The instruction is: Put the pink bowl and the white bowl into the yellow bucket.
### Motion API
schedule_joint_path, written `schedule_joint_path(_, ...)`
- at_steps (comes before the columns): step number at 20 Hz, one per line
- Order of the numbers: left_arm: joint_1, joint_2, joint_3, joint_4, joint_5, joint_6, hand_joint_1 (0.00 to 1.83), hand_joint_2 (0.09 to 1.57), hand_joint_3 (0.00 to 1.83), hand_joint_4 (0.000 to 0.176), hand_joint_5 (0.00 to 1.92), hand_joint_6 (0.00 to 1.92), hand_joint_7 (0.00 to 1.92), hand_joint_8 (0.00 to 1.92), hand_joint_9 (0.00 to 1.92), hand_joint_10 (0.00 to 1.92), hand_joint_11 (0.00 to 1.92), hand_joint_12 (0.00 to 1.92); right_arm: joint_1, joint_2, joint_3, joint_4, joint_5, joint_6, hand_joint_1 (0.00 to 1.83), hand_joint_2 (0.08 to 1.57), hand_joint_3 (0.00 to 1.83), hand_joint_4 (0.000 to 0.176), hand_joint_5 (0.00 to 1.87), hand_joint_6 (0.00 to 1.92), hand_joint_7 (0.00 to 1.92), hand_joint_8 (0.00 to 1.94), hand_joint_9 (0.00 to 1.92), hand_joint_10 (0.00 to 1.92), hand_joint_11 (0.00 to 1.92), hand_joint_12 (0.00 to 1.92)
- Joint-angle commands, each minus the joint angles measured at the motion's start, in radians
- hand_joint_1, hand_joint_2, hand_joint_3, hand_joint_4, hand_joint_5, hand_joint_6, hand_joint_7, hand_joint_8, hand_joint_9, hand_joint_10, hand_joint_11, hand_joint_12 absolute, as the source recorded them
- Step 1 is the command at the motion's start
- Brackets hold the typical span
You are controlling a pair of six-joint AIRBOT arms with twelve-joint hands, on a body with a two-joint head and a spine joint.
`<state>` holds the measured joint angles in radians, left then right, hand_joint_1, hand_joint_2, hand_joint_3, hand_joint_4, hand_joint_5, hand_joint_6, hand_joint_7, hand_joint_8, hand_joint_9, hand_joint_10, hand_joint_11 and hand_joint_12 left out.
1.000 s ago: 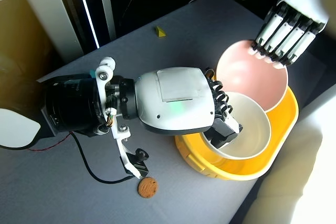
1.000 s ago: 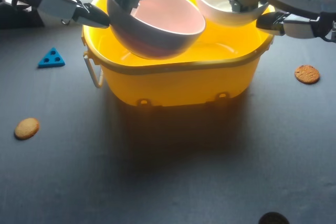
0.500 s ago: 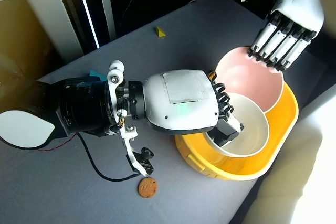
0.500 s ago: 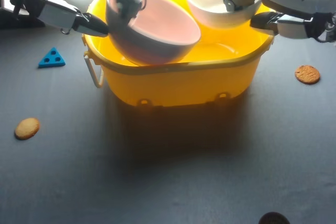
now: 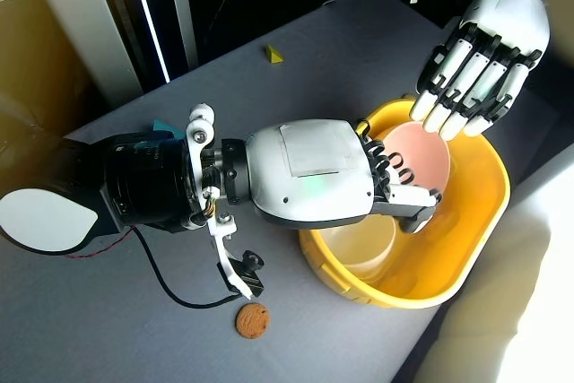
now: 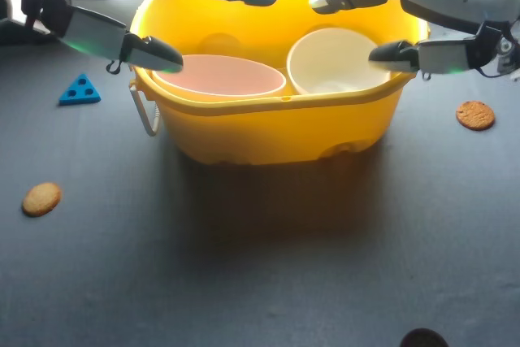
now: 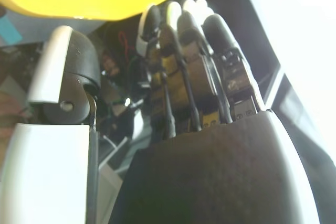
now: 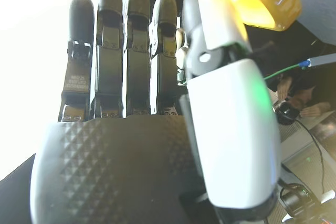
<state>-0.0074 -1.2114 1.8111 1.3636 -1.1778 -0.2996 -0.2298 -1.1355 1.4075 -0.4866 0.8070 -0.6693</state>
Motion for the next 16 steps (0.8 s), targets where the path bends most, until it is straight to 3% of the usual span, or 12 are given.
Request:
schedule_joint_path(1, -0.004, 0.027, -0.002, -0.087, -0.036, 0.003, 0.65, 1.26, 0.01, 0.0, 0.12, 0.0, 0.27, 0.0, 0.28, 0.0, 0.0, 0.96, 0.009, 0.018, 0.003, 0.046, 0.074, 0.019, 0.81, 1.09, 0.0, 0.0, 0.5, 0.0, 0.51, 0.0, 0.47, 0.0, 0.02, 1.22)
schedule_joint_path(2, -0.004, 0.036, -0.011, -0.08, -0.036, 0.003, 0.66, 1.24, 0.0, 0.0, 0.11, 0.0, 0.24, 0.0, 0.24, 0.0, 0.0, 0.85, 0.006, 0.021, 0.003, 0.046, 0.059, 0.041, 0.77, 1.07, 0.0, 0.0, 0.46, 0.0, 0.45, 0.0, 0.4, 0.0, 0.0, 1.13)
schedule_joint_path(3, -0.004, 0.045, -0.02, -0.074, -0.036, 0.002, 0.57, 1.21, 0.0, 0.0, 0.07, 0.0, 0.19, 0.0, 0.18, 0.0, 0.0, 0.65, 0.004, 0.024, 0.003, 0.05, 0.045, 0.063, 0.61, 1.07, 0.0, 0.0, 0.33, 0.0, 0.32, 0.0, 0.28, 0.0, 0.0, 0.87)
schedule_joint_path(4, -0.004, 0.057, -0.032, -0.063, -0.036, 0.001, 0.59, 1.18, 0.0, 0.0, 0.02, 0.0, 0.13, 0.0, 0.13, 0.0, 0.0, 0.51, 0.004, 0.032, -0.002, 0.081, 0.015, 0.076, 0.56, 1.07, 0.0, 0.0, 0.27, 0.0, 0.27, 0.0, 0.24, 0.0, 0.0, 0.81)
schedule_joint_path(6, -0.005, 0.077, -0.05, -0.039, -0.036, -0.008, 0.55, 1.18, 0.0, 0.0, 0.0, 0.0, 0.07, 0.0, 0.08, 0.0, 0.0, 0.42, 0.016, 0.052, -0.023, 0.106, -0.032, 0.089, 0.56, 1.06, 0.0, 0.0, 0.24, 0.0, 0.26, 0.0, 0.23, 0.0, 0.0, 0.77)
schedule_joint_path(7, -0.005, 0.094, -0.067, -0.019, -0.036, -0.014, 0.41, 1.18, 0.0, 0.0, 0.0, 0.0, 0.02, 0.0, 0.03, 0.0, 0.0, 0.33, 0.018, 0.069, -0.045, 0.106, -0.039, 0.089, 0.52, 1.04, 0.0, 0.0, 0.17, 0.0, 0.18, 0.0, 0.16, 0.0, 0.0, 0.56)
schedule_joint_path(8, -0.004, 0.112, -0.084, -0.002, -0.036, -0.017, 0.41, 1.18, 0.0, 0.0, 0.0, 0.0, 0.02, 0.0, 0.03, 0.0, 0.0, 0.33, 0.019, 0.087, -0.07, 0.106, -0.045, 0.086, 0.52, 1.04, 0.0, 0.0, 0.17, 0.0, 0.18, 0.0, 0.16, 0.0, 0.0, 0.56)
schedule_joint_path(10, 0.001, 0.142, -0.11, 0.019, -0.037, -0.02, 0.39, 1.17, 0.0, 0.0, 0.0, 0.0, 0.01, 0.0, 0.0, 0.0, 0.0, 0.2, 0.02, 0.122, -0.114, 0.106, -0.064, 0.083, 0.39, 1.03, 0.0, 0.0, 0.12, 0.0, 0.1, 0.0, 0.09, 0.0, 0.0, 0.39)
schedule_joint_path(12, 0.013, 0.172, -0.131, 0.031, -0.037, -0.029, 0.21, 1.18, 0.0, 0.0, 0.0, 0.0, 0.0, 0.0, 0.0, 0.0, 0.0, 0.01, 0.021, 0.151, -0.146, 0.099, -0.074, 0.083, 0.27, 1.04, 0.0, 0.0, 0.04, 0.0, 0.03, 0.0, 0.01, 0.0, 0.0, 0.22)
schedule_joint_path(13, 0.02, 0.188, -0.146, 0.039, -0.036, -0.032, 0.19, 1.18, 0.0, 0.0, 0.0, 0.0, 0.0, 0.0, 0.0, 0.0, 0.0, 0.0, 0.023, 0.166, -0.16, 0.086, -0.08, 0.083, 0.32, 1.03, 0.0, 0.0, 0.09, 0.01, 0.06, 0.0, 0.04, 0.01, 0.0, 0.33)
schedule_joint_path(15, 0.031, 0.219, -0.175, 0.063, -0.031, -0.034, 0.14, 1.18, 0.0, 0.0, 0.0, 0.0, 0.0, 0.0, 0.0, 0.0, 0.0, 0.0, 0.025, 0.181, -0.174, 0.07, -0.092, 0.085, 0.29, 1.03, 0.0, 0.0, 0.06, 0.0, 0.03, 0.0, 0.02, 0.0, 0.0, 0.27)
schedule_joint_path(16, 0.039, 0.239, -0.192, 0.07, -0.027, -0.04, 0.02, 1.18, 0.0, 0.0, 0.0, 0.0, 0.0, 0.0, 0.0, 0.0, 0.0, 0.0, 0.023, 0.187, -0.176, 0.057, -0.098, 0.112, 0.22, 1.02, 0.0, 0.0, 0.0, 0.0, 0.0, 0.0, 0.0, 0.0, 0.0, 0.08)
